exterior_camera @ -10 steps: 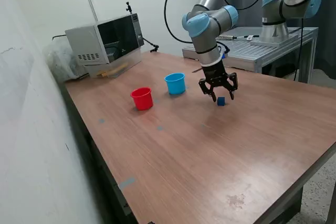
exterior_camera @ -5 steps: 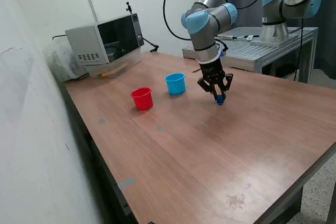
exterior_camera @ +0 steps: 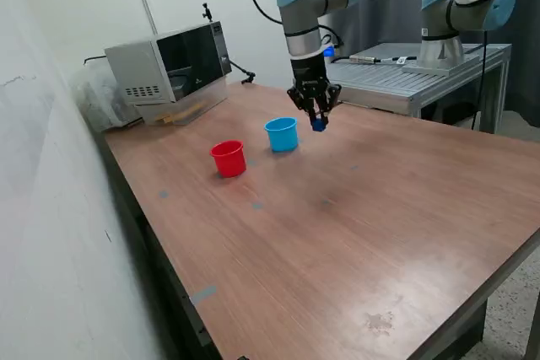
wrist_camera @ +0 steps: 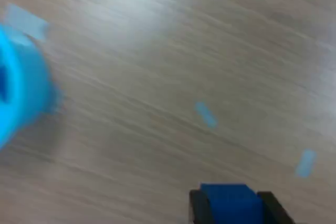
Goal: Place red objects in the red bin, and blue objects in the blue bin.
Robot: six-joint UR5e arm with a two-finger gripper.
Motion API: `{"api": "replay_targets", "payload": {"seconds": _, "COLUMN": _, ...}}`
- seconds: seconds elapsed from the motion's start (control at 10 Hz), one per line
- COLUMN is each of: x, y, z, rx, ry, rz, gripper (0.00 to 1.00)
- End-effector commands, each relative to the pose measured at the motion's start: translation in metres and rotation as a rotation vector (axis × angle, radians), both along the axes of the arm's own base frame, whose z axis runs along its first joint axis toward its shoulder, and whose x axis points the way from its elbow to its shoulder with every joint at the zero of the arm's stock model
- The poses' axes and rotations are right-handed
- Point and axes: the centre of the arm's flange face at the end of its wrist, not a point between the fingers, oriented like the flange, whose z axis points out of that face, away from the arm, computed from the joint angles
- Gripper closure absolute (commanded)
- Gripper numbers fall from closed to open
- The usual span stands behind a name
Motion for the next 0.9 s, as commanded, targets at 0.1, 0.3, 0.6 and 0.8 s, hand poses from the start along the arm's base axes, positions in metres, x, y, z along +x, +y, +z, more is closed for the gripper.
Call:
{"api": "replay_targets", "payload": {"seconds": 0.1, "x": -0.003, "y": 0.079, "z": 0.026, "rx": 0.070, "ry": 0.008, "rz": -0.203, "gripper": 1.00}}
{"api": "replay_targets", "payload": {"seconds": 0.3, "x": -0.003, "y": 0.102, "z": 0.024, "rx": 0.072, "ry": 0.005, "rz": -0.258, "gripper": 1.00}}
{"api": "replay_targets", "payload": {"seconds": 0.6, "x": -0.007, "y": 0.118, "z": 0.008, "rx": 0.071, "ry": -0.012, "rz": -0.292, "gripper": 1.00}}
{"api": "replay_targets", "payload": {"seconds": 0.8, "x": -0.014, "y": 0.141, "z": -0.010, "rx": 0.086, "ry": -0.032, "rz": -0.321, "gripper": 1.00}}
